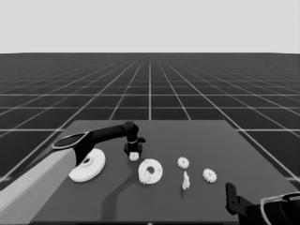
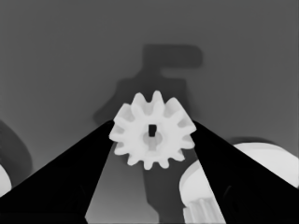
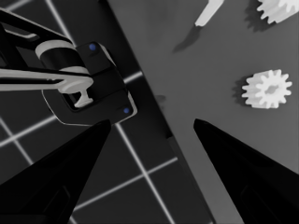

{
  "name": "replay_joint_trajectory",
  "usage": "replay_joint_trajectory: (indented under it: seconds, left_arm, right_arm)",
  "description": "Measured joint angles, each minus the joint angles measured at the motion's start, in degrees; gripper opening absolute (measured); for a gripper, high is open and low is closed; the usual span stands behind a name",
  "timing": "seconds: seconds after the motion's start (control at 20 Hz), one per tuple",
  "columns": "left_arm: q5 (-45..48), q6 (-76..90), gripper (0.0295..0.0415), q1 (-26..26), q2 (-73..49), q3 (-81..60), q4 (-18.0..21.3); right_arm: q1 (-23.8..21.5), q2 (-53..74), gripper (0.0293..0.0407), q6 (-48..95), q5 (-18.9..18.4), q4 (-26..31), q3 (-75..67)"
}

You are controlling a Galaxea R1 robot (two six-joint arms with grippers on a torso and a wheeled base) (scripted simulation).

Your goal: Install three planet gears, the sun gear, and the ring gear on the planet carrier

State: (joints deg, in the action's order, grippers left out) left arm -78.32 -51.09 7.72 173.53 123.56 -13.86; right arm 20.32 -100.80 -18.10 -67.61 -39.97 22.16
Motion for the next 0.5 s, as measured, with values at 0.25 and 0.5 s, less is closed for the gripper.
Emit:
replay_joint_trajectory:
  seconds: [0.25,0.5]
  left_arm:
    - [-9.5,-8.8,0.0313,-11.5,-6.7,-17.1,8.8]
    - [-12.3,-7.2,0.0313,-19.5,-5.4,-14.2,15.4]
  right_arm:
    - [0.0,0.0,0.0385,0.0,0.0,0.0,0.0]
    - [0.0,0.0,0.0385,0.0,0.0,0.0,0.0]
